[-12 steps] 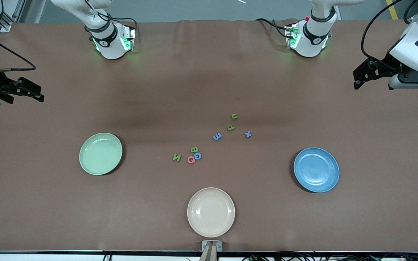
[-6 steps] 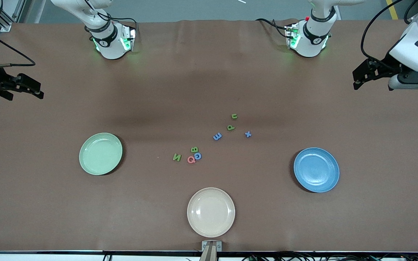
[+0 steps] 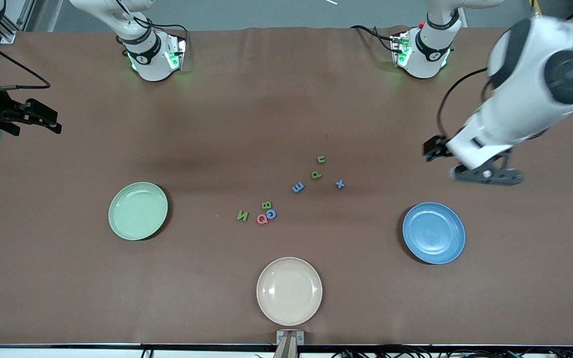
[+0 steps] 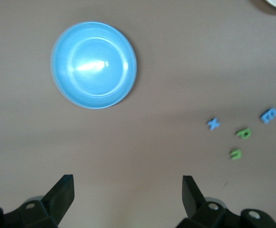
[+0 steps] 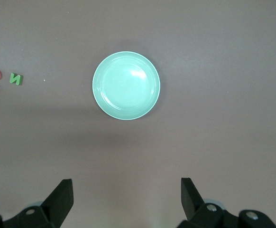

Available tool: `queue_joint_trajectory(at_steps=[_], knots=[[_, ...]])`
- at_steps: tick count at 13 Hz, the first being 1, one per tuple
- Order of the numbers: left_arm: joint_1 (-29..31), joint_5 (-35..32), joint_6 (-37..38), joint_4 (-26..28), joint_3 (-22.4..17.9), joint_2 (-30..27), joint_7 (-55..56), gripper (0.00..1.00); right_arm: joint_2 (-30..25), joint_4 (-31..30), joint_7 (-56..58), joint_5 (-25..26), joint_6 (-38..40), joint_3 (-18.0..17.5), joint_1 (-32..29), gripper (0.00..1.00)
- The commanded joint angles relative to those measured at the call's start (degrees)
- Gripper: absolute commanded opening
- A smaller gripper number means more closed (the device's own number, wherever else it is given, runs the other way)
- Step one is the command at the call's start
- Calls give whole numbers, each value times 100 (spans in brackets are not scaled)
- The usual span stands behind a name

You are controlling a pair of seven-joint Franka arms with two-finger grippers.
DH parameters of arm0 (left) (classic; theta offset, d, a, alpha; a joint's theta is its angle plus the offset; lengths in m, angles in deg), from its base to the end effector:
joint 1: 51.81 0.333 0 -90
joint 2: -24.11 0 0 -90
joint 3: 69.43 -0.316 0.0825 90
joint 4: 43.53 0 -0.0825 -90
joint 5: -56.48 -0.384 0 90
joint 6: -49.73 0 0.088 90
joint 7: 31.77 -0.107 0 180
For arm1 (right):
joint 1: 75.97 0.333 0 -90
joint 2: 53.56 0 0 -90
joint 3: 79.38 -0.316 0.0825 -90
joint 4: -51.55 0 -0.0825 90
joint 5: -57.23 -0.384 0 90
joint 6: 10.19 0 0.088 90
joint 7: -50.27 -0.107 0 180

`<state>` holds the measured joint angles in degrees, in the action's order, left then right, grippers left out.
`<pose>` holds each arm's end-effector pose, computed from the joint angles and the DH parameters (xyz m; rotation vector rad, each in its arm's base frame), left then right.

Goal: Sort upper and lower case letters into plates
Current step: 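Reach the left gripper to the blue x while the right gripper reaches letters, then grasp the blue x with the left gripper while the right grasps green N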

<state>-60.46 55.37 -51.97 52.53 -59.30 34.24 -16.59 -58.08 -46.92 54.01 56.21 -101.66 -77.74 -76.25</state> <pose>0.5778 -0.1878 0.4897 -3.1273 0.1032 0.1187 0.5292 -0.0164 0.5997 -3.1184 -0.0484 0.0659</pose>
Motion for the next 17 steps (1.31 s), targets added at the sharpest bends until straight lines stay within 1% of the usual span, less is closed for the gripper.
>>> queue_joint_trajectory(at_steps=[1,3,4,5,6,7,8,9,10,11,12,13,15,17], knots=[[-469,-108,-709,500,50,216,1263,100,-172,-120,-40,-21,-20,-14,11,100],[-839,-126,-1419,911,50,437,2213,100,-120,64,-40,-12,-2,-5,2,100],[-962,-257,-1867,1157,50,525,2574,100,-41,99,-75,-12,-20,-5,-7,100],[-1059,-336,-2184,1290,50,700,2804,100,108,178,-58,-12,-29,-5,-15,100],[-1130,-354,-2570,1413,50,893,3119,100,327,275,-14,49,-98,-5,11,100],[-1191,-363,-2957,1510,50,1078,3453,98,799,319,-22,-3,-256,-5,11,100],[-1279,-381,-3196,1546,50,1245,3787,95,1230,528,-14,-3,-396,-5,2,100],[-1341,-433,-3381,1538,42,1464,4121,90,1652,757,-14,23,-441,-14,28,100],[-1368,-503,-3583,1538,42,1614,4377,86,1900,942,-22,58,-503,-40,89,100],[-1377,-582,-3750,1538,50,1772,4579,82,1989,909,-92,6,-912,-40,255,100],[-1438,-644,-3874,1546,42,1896,4712,79,2199,847,-258,-29,-1238,-49,326,100],[-1464,-645,-3962,1538,42,2019,4826,78,2453,847,-790,-125,-1424,-67,493,100],[-1473,-645,-4138,1538,42,2169,4880,77,2858,733,-1653,-485,-1899,-58,897,100],[-1491,-645,-4270,1529,50,2335,4880,74,3131,689,-2373,-548,-2338,-58,1362,100]])
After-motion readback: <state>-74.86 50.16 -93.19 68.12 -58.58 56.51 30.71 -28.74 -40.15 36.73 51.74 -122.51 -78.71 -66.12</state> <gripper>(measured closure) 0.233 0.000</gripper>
